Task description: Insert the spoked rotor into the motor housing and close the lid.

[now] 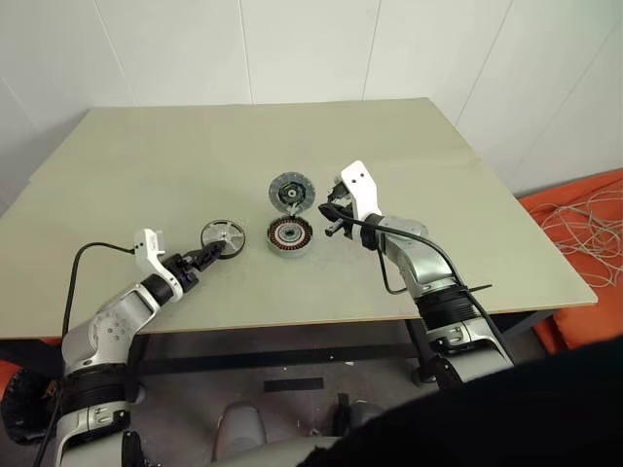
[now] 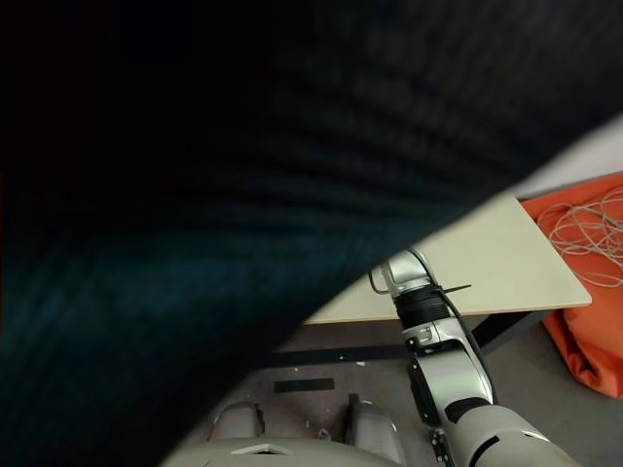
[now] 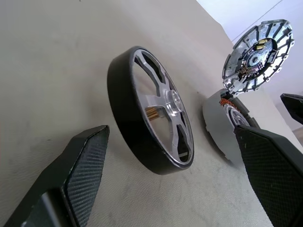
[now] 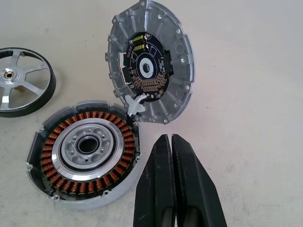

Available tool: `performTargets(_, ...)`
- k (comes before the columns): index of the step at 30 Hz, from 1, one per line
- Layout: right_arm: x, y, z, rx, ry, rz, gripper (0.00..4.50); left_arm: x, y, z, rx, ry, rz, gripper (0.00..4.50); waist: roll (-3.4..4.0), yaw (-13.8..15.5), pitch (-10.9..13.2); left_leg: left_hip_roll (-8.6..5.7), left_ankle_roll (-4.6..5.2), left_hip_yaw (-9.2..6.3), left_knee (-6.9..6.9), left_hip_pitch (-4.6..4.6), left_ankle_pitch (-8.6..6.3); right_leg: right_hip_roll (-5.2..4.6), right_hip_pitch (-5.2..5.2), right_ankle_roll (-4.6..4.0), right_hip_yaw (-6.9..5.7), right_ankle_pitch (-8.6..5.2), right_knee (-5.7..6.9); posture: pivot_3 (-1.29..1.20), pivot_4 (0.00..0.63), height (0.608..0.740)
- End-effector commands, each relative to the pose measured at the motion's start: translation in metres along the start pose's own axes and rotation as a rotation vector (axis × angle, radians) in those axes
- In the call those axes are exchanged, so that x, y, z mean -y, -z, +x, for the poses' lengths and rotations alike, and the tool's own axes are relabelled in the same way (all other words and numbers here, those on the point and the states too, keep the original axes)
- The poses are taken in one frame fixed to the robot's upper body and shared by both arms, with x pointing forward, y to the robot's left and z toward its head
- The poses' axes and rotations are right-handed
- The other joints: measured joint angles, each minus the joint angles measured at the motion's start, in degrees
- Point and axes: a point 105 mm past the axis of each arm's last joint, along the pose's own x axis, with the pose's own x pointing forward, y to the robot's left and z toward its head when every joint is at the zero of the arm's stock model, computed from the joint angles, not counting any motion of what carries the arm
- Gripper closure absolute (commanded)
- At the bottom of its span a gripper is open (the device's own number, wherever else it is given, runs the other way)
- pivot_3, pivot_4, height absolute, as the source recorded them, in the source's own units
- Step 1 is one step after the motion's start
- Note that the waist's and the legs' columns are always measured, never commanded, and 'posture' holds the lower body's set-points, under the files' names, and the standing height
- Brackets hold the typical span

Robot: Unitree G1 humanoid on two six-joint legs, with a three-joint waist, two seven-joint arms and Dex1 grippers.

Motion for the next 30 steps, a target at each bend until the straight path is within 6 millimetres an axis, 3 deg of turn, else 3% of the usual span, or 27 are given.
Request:
performTargets(1, 0.001, -0.016, -0.003, 0.065, 0.005, -0.012, 4.44, 0.011, -0.007, 0.004, 0.015, 0.034, 0.024, 0.0, 0.0, 0.0, 0.0, -0.01, 0.0, 0.0, 0.0, 0.0, 0.0, 0.0, 0.0, 0.0, 0.0, 0.0, 0.0, 0.0, 0.0, 0.74)
performTargets(11, 0.0, -0.017, -0.007, 0.07, -0.011, 0.016, 4.44, 0.003, -0.015, 0.003, 0.043, -0.014, 0.049, 0.0, 0.0, 0.0, 0.0, 0.0, 0.0, 0.0, 0.0, 0.0, 0.0, 0.0, 0.0, 0.0, 0.0, 0.0, 0.0, 0.0, 0.0, 0.74)
performTargets(24, -0.021, 0.0, -0.051, 0.018, -0.207, 0.091, 4.44, 0.005, -0.009, 0.009, 0.032, -0.011, 0.047, 0.0, 0.0, 0.4, 0.0, 0.0, 0.03, 0.0, 0.01, -0.01, -0.01, 0.0, 0.03, 0.02, -0.01, 0.0, -0.06, 0.0, 0.0, 0.74)
performTargets(30, -0.023, 0.003, -0.057, 0.001, -0.212, 0.096, 4.44, 0.008, -0.009, 0.014, 0.031, -0.001, 0.045, 0.0, 0.0, 0.7, 0.0, 0.01, 0.03, 0.0, 0.01, 0.02, -0.01, 0.0, 0.05, 0.04, -0.01, 0.0, -0.06, 0.0, 0.0, 0.74)
